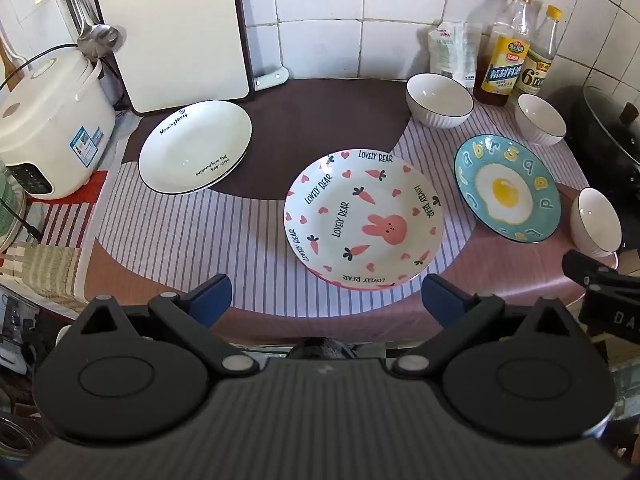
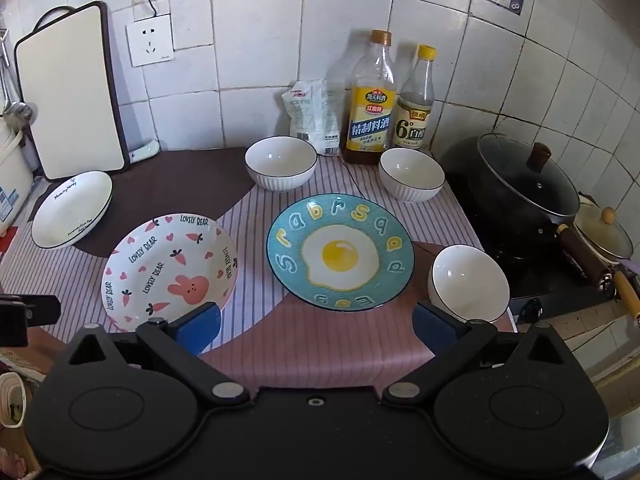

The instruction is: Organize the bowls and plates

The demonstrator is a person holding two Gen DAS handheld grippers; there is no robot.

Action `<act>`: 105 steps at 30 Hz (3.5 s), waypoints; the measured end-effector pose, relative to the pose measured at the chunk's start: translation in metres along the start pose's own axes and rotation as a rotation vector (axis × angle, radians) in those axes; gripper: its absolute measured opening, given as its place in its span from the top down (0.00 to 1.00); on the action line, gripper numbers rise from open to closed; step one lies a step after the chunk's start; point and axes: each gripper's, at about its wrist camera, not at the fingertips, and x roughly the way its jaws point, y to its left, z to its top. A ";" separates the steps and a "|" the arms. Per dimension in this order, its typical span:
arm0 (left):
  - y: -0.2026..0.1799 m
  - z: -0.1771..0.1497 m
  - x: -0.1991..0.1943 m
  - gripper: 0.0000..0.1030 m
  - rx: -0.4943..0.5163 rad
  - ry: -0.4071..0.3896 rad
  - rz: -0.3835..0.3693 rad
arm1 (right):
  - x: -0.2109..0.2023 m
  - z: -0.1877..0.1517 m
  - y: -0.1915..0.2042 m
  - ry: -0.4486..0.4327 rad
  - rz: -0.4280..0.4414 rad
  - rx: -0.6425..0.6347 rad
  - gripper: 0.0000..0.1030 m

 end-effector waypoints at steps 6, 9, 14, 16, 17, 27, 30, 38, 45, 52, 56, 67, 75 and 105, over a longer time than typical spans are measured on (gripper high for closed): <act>0.001 0.000 0.003 0.00 -0.001 0.001 -0.001 | 0.000 0.003 0.002 0.003 0.005 -0.009 0.00; -0.002 -0.002 0.003 0.00 -0.018 0.020 0.002 | 0.002 0.003 0.001 0.005 0.006 -0.006 0.00; 0.002 -0.001 0.004 0.00 -0.004 0.028 0.015 | 0.003 0.001 0.000 0.013 0.010 0.006 0.00; 0.001 -0.002 0.005 0.00 0.003 0.035 0.021 | 0.003 0.003 -0.001 0.013 0.006 0.009 0.00; 0.001 -0.002 0.005 0.00 0.005 0.040 0.021 | 0.003 0.003 -0.001 0.013 0.005 0.012 0.00; 0.000 -0.003 0.005 0.00 0.000 0.036 0.014 | 0.006 0.003 -0.001 0.020 0.004 0.016 0.00; 0.000 -0.005 0.004 0.00 -0.007 0.030 0.008 | 0.005 0.002 -0.001 0.019 0.005 0.011 0.00; -0.003 -0.010 0.000 0.00 0.019 0.036 0.008 | 0.003 0.000 -0.003 0.008 0.003 0.020 0.00; -0.004 -0.013 0.002 0.00 0.014 0.067 -0.017 | 0.002 -0.003 -0.004 0.003 -0.008 0.023 0.00; 0.005 -0.013 0.005 0.01 0.012 0.014 -0.079 | -0.003 -0.007 -0.005 -0.086 0.072 0.000 0.00; 0.019 -0.004 0.015 0.01 0.004 -0.068 -0.091 | -0.006 -0.010 0.000 -0.235 0.157 -0.055 0.00; 0.063 0.000 0.119 0.13 -0.060 0.012 -0.126 | 0.113 -0.019 0.017 -0.039 0.455 0.012 0.11; 0.074 0.001 0.179 0.28 -0.080 0.023 -0.196 | 0.163 -0.035 0.037 -0.027 0.477 0.016 0.25; 0.075 0.016 0.197 0.81 -0.126 0.048 -0.303 | 0.195 -0.016 0.030 0.033 0.550 -0.023 0.75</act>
